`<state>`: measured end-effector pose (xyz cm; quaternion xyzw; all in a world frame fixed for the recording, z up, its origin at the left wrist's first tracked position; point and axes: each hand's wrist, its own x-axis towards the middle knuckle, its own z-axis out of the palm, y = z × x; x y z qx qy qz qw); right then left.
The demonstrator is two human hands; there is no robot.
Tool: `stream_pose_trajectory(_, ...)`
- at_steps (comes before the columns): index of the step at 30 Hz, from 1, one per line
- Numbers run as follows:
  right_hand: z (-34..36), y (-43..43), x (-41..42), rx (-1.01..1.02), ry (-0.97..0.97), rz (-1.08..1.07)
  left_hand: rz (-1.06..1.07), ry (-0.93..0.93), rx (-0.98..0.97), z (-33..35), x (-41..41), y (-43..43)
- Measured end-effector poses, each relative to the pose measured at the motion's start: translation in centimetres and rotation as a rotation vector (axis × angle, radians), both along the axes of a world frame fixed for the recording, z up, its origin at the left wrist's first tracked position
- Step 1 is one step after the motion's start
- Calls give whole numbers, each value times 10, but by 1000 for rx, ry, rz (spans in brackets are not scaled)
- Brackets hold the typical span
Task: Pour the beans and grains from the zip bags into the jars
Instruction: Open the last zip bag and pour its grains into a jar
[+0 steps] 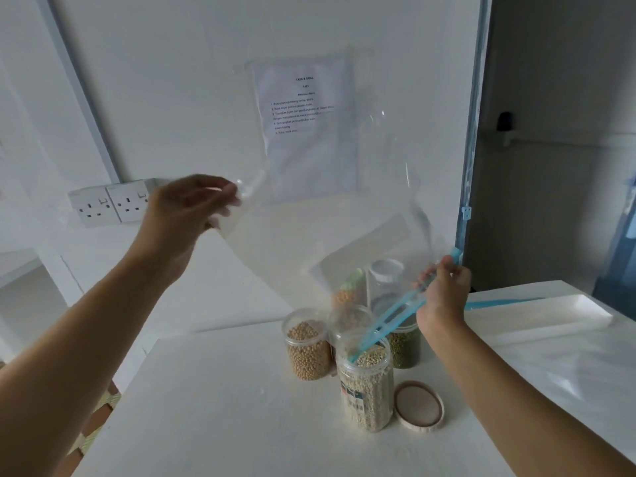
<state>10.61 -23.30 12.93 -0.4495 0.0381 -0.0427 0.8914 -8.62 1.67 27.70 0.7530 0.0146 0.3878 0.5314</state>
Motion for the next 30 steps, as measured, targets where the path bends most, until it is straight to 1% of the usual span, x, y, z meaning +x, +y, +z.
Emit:
stream_pose_trajectory(5,-4,-5,-2,6,9,5,2,19,-74,2,-7,3)
stream_pose_trajectory(8,-5,-4,-2,8,9,-18,19,106,135,0,-9,-2)
stream_pose_trajectory(9,-5,-3,-2,8,11,-19,27,97,152,3,-9,-2)
stream_pose_trajectory(11,-5,-4,-2,0,8,-8,47,50,107,13,-11,1)
stream_pose_trajectory(14,-4,-4,-3,10,0,-11,50,69,124,19,-13,7)
stream_pose_trajectory(16,-3,-3,-4,4,4,-10,36,54,76,20,-14,8)
stream_pose_trajectory(17,-4,-3,-4,-5,6,-12,16,67,83,19,-15,6)
stream_pose_trajectory(19,-5,-3,-4,-3,9,-23,-5,116,156,17,-16,0)
stream_pose_trajectory(22,-4,-2,-3,0,9,-21,93,49,138,22,-16,3)
stream_pose_trajectory(26,-5,-2,-4,-12,3,-24,104,150,320,17,-15,6)
stream_pose_trajectory(30,-8,-2,-5,-18,8,-12,152,83,311,8,-16,12)
